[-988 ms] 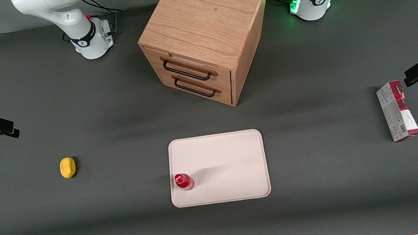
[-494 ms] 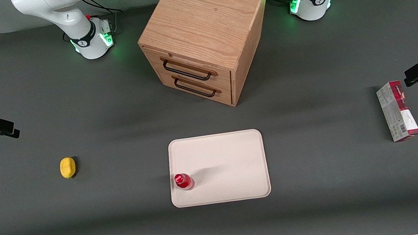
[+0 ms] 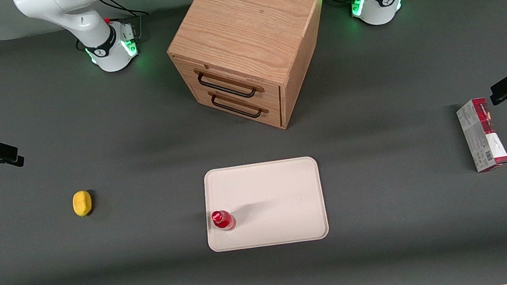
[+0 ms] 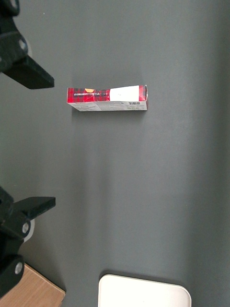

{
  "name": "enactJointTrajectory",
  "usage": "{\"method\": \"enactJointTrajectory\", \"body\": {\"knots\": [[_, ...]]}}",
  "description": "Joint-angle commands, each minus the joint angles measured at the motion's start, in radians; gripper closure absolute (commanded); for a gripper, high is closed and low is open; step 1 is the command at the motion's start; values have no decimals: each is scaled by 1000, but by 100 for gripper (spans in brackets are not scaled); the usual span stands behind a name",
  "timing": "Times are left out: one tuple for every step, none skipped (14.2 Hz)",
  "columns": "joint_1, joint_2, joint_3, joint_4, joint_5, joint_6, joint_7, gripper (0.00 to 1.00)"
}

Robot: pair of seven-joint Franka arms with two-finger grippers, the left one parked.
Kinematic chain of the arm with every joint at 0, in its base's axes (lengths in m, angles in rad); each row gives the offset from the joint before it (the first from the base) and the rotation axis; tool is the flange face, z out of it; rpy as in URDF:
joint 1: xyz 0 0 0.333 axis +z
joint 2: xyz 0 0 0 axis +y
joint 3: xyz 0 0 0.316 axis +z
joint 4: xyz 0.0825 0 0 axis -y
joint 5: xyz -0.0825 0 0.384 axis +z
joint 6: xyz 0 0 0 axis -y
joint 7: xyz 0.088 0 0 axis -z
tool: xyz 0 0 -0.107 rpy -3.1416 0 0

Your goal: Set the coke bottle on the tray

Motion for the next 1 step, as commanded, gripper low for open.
{"method": "enactJointTrajectory", "body": {"knots": [[14, -26, -6, -19, -27, -5, 14, 0]]}}
